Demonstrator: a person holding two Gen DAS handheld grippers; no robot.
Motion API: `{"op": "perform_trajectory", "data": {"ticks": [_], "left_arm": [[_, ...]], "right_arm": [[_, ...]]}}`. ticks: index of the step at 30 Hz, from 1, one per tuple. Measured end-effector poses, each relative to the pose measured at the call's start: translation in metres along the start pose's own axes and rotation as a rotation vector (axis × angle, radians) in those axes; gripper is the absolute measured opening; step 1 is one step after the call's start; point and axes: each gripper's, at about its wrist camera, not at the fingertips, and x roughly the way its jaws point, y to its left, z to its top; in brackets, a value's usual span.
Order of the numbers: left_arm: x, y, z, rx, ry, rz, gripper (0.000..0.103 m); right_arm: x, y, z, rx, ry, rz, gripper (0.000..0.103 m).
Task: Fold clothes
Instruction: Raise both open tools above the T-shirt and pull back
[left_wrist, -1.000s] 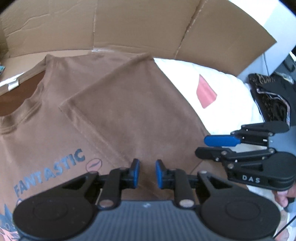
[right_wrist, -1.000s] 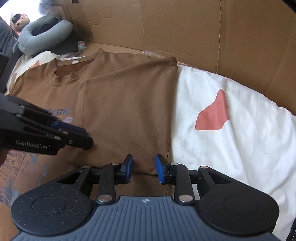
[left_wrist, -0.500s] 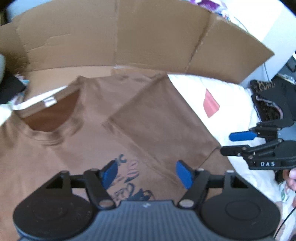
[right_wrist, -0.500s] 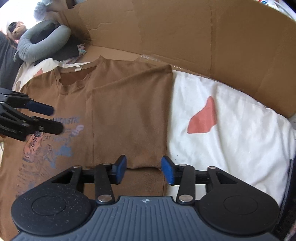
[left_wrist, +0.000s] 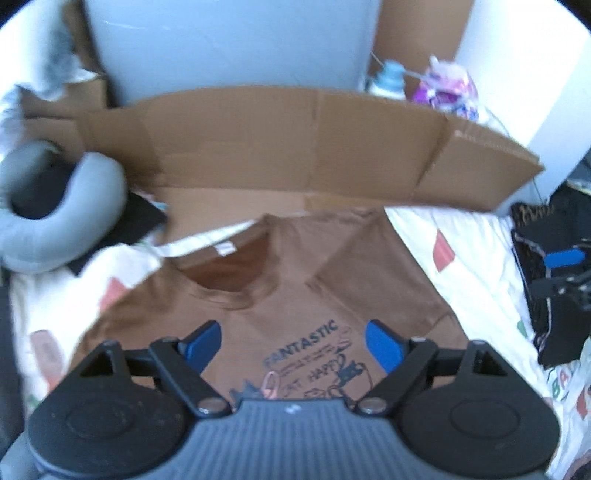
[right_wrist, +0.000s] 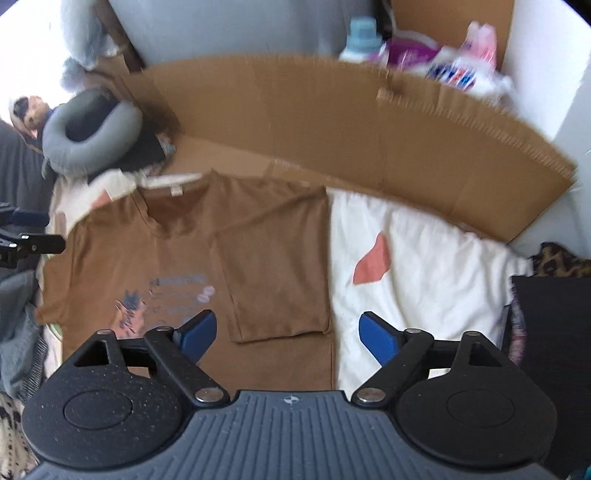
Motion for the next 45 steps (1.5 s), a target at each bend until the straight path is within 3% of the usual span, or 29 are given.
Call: {"op": "perform_trajectory", "data": {"ticks": [10,20,32,45], "left_arm": [[-0.099,0.019,-0.027,-0.078,0.015,0.057,0.092],[-0.157,0.018,-0.071,-0.126,0.024,0.052,0.094],[-0.194,0.035,-0.119,-0.221,-0.010,0.074,0.095],[-0.203,0.067,-0.178,-0.320,-0.025,0.097,0.096]], "right_arm": [[-0.109,0.025,0.021,0.001,-0.016,-0.023,0.095],[-0.184,0.051,0.017,-0.039,-0.061,0.005,0.097],[-0.219,0.062,0.002,0.011,-0.095,0.036,0.097],[-0.207,0.084,-0.016,0.024,-0.075,0.047,0.097]]}}
